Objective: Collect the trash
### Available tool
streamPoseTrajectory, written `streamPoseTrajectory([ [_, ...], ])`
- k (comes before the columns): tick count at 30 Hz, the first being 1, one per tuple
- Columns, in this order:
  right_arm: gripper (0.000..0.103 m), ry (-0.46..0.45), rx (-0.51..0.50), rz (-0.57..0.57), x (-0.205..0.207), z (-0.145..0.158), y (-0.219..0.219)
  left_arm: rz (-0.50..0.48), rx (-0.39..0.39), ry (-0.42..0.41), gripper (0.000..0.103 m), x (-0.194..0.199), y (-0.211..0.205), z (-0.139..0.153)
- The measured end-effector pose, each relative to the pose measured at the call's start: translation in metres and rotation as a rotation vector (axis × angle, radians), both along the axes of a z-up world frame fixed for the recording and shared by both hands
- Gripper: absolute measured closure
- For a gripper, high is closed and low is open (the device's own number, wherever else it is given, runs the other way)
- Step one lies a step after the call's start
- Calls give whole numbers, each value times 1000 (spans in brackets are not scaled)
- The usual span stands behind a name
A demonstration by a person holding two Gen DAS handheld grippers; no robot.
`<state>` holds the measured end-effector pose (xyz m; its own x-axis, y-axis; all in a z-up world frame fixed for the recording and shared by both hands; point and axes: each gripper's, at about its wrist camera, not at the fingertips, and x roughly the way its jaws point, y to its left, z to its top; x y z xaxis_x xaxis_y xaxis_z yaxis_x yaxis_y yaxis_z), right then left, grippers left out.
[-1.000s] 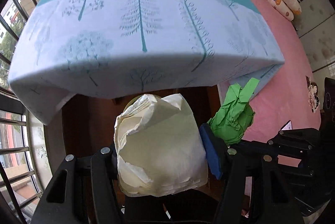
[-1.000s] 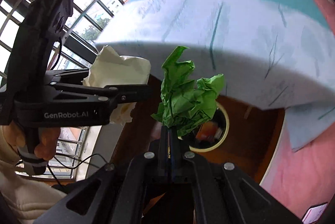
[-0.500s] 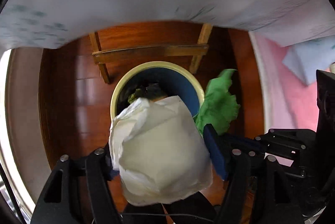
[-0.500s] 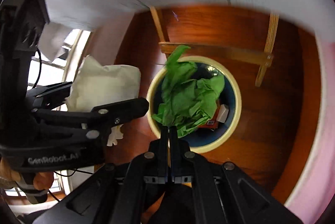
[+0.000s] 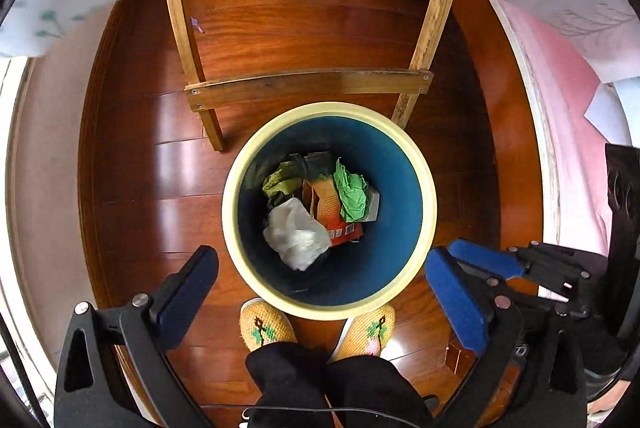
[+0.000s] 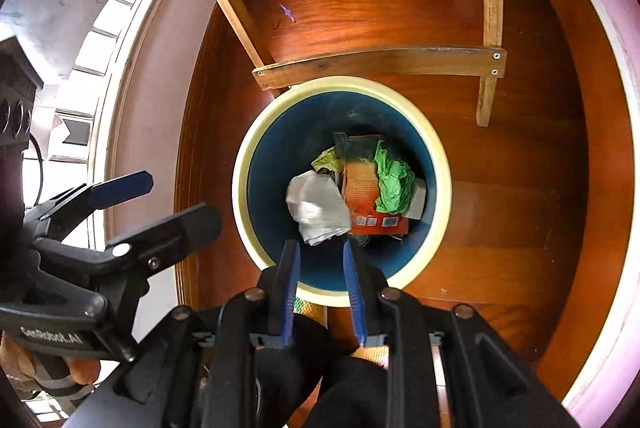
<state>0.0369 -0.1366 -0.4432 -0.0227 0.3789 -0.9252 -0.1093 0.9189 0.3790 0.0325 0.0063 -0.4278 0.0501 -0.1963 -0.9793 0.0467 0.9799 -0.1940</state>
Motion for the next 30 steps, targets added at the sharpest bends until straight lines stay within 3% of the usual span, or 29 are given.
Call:
streamPoseTrajectory([
  [6, 80, -17, -15, -53, 0, 34, -8, 6, -3, -29, 1, -4, 5, 37],
  [15, 80, -48, -64, -133, -6, 107, -14, 9, 8, -76, 1, -10, 16, 121],
  [21, 80, -50, -67, -145, -16, 168, -11, 16, -4, -102, 1, -15, 29, 188],
  [30, 80, -145, -56, -151, -9, 276, -4, -22, -1, -233, 1, -12, 53, 300],
])
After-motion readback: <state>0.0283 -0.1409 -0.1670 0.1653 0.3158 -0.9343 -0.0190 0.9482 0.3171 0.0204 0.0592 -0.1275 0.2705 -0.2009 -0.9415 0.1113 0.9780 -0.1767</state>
